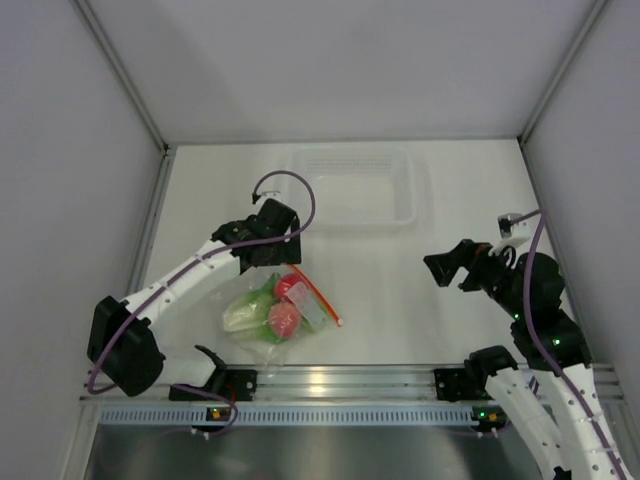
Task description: Open the zip-top bag and remove the fake food
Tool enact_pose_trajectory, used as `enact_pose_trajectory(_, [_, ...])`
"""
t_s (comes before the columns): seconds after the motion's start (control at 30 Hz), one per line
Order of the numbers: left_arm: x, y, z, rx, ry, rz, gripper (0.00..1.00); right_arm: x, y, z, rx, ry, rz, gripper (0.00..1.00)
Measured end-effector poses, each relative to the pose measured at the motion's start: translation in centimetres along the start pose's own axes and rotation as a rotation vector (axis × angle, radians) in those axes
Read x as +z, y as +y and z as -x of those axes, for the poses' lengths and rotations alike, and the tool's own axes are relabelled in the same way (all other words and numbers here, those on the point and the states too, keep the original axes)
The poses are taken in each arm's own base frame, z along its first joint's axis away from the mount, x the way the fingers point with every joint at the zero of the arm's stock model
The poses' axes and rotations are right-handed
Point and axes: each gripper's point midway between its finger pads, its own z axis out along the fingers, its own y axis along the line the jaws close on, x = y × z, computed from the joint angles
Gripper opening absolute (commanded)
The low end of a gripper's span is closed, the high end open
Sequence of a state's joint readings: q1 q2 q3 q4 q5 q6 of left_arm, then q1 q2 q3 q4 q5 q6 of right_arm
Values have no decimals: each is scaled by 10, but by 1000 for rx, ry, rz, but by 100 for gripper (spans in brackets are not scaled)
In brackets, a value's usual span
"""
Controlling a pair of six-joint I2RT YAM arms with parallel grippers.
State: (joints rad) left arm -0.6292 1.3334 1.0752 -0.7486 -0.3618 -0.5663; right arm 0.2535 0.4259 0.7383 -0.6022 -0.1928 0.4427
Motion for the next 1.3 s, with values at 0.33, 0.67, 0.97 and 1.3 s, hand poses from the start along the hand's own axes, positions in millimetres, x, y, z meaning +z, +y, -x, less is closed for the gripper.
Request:
enact_pose_trajectory(0.33, [29,3,-18,3,29,43,92,5,7,-10,23,29,58,99])
enact_pose_trajectory(0.67, [34,-11,-11,-71,-13,-15,0,5,9,-11,21,31,71,99])
enact_pose_trajectory(0.97, [-22,-30,21,-110,-133,-229,0,26,35,-35,58,71,301,97])
enact_pose_trajectory(1.3, [-82,-55,53,-187,-211,-445,0,53,111,-98,40,342,604,77])
